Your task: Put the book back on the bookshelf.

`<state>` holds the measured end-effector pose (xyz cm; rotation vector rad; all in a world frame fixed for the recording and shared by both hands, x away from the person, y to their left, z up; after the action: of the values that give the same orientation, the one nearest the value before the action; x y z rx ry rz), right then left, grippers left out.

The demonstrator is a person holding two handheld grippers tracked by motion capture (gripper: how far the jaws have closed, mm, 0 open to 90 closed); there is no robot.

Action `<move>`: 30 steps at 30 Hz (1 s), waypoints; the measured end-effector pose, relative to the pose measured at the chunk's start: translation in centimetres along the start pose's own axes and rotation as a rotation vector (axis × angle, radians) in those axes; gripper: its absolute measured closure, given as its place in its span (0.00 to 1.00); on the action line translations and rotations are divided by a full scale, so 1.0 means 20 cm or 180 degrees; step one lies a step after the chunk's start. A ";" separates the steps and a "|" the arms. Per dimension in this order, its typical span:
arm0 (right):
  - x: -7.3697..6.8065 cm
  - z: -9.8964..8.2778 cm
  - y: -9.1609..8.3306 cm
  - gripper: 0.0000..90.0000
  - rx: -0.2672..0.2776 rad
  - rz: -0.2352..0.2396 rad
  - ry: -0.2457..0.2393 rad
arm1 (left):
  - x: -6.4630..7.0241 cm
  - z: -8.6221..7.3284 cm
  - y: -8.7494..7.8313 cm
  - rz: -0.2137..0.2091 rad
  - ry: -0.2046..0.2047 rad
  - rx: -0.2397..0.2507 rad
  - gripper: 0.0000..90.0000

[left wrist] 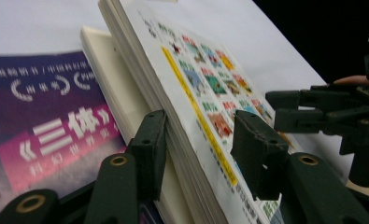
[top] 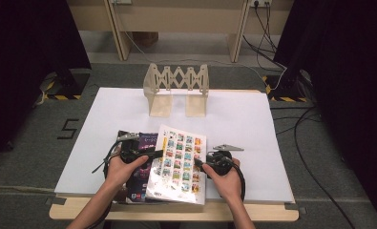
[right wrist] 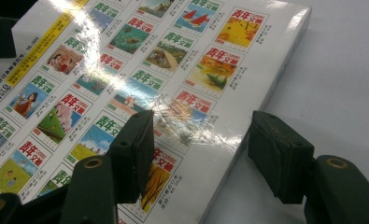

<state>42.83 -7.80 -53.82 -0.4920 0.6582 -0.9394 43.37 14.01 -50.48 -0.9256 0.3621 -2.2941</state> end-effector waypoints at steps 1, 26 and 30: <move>0.00 0.00 0.00 0.46 0.0024 0.0004 -0.0024 | 0.00 0.00 0.00 0.0000 0.0000 0.0000 0.61; 0.00 0.01 0.01 0.43 -0.0012 0.0033 -0.0104 | 0.03 -0.07 0.02 -0.0511 -0.0555 -0.0250 0.84; 0.00 0.02 0.01 0.42 -0.0033 0.0083 -0.0158 | 0.03 -0.07 0.02 -0.0516 -0.0533 -0.0190 0.86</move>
<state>43.21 -7.66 -53.77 -0.5132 0.6235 -0.8970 42.26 13.40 -51.30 -1.2076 0.2938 -2.3400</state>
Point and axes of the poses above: each handheld gripper's, and its own axes: y roughly forward along the jaws, z roughly out of its top, x roughly to its right, the point moved 8 cm from there along y, roughly forward along the jaws, and after that the axes turned 5 degrees about -z, right-handed, at the moved point
